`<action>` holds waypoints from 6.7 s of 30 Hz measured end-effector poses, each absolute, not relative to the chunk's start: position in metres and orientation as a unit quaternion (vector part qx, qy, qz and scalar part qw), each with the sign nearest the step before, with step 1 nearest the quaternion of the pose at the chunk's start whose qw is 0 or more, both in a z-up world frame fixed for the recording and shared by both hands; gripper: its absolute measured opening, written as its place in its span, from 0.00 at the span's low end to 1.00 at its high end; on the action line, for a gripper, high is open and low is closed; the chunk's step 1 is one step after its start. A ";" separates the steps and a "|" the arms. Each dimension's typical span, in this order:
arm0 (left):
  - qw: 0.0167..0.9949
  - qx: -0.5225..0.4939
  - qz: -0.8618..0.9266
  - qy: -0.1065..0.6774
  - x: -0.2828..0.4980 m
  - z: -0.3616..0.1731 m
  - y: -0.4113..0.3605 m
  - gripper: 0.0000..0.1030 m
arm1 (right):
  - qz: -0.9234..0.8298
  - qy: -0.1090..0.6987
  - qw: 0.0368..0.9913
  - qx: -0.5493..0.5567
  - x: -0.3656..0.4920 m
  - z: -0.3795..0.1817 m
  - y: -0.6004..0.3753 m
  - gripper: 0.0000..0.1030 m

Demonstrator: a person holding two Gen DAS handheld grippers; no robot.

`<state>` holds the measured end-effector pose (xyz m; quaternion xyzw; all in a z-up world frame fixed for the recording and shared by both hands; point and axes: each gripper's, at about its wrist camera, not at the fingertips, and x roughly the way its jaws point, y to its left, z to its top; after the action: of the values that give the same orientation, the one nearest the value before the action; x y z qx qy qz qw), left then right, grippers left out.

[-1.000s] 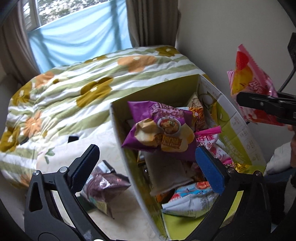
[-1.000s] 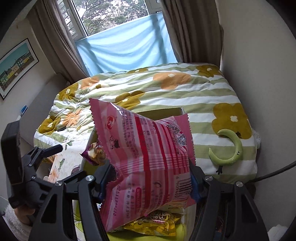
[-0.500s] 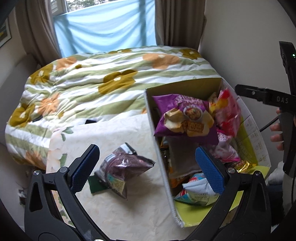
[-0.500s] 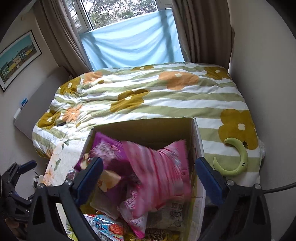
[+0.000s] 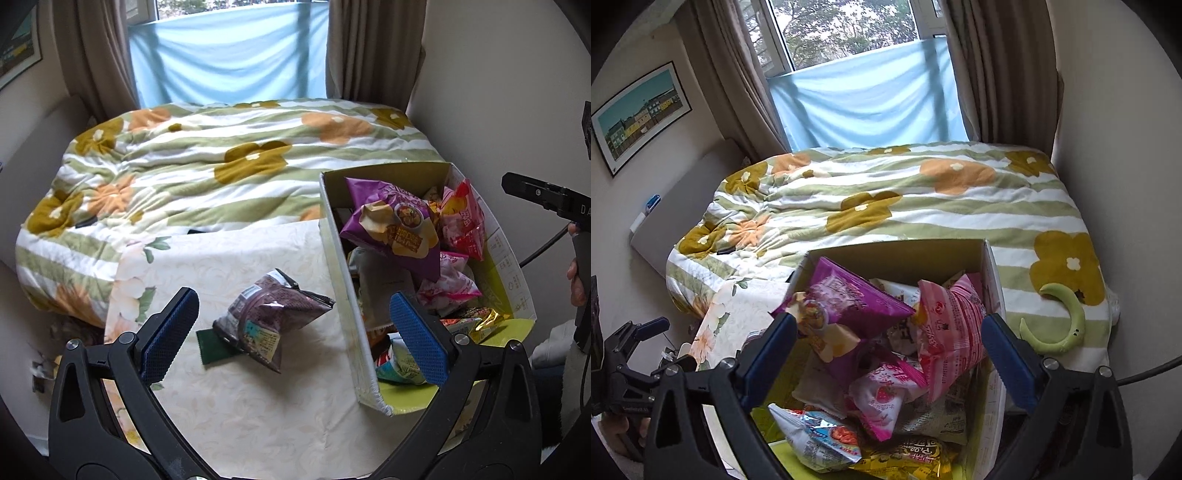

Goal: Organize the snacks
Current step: 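Move both tools toward the brown bag and dark green bar, then grasp the brown printed bag with the right gripper, then grasp the dark green bar with the left gripper, then carry the green bar and brown bag into the box and release both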

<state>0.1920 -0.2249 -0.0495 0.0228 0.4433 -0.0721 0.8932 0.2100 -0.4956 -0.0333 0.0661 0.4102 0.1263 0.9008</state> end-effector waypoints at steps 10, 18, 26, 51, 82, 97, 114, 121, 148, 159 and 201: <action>0.904 0.016 -0.060 0.423 0.165 -0.035 -0.175 0.99 | 0.126 0.381 0.914 0.065 0.181 -0.005 -0.463 0.96; 0.902 0.020 -0.079 0.424 0.159 -0.038 -0.118 0.99 | 0.131 0.382 0.913 0.055 0.156 -0.001 -0.402 0.96; 0.895 0.032 -0.130 0.425 0.160 -0.038 -0.066 0.99 | 0.108 0.393 0.910 0.082 0.139 -0.003 -0.340 0.96; 0.806 0.134 -0.349 0.459 0.224 -0.179 -0.050 0.99 | -0.016 0.470 0.853 0.227 0.154 -0.141 -0.212 0.96; 0.744 0.233 -0.400 0.482 0.252 -0.254 -0.123 0.67 | -0.036 0.489 0.818 0.302 0.216 -0.205 -0.251 0.53; 0.753 0.236 -0.364 0.495 0.261 -0.258 -0.108 0.43 | -0.025 0.484 0.817 0.313 0.220 -0.206 -0.253 0.53; 0.775 0.196 -0.298 0.522 0.291 -0.259 -0.084 0.41 | -0.017 0.502 0.823 0.265 0.210 -0.207 -0.244 0.53; 0.778 0.181 -0.281 0.532 0.282 -0.258 -0.067 0.41 | -0.012 0.514 0.821 0.248 0.193 -0.210 -0.240 0.53; 0.855 0.082 -0.241 0.451 0.216 -0.076 -0.094 0.41 | 0.059 0.439 0.878 0.178 0.125 -0.074 -0.262 0.53; 0.872 0.060 -0.257 0.412 0.196 -0.035 -0.231 0.41 | 0.059 0.389 0.907 0.151 0.095 -0.024 -0.388 0.53; 0.889 0.029 -0.079 0.450 0.135 -0.054 -0.256 1.00 | 0.120 0.447 0.879 0.113 0.142 -0.065 -0.479 0.96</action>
<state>0.1349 -0.2563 -0.0545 0.0290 0.4499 -0.0785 0.8891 0.1422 -0.4786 -0.0645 0.1131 0.4474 0.1199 0.8790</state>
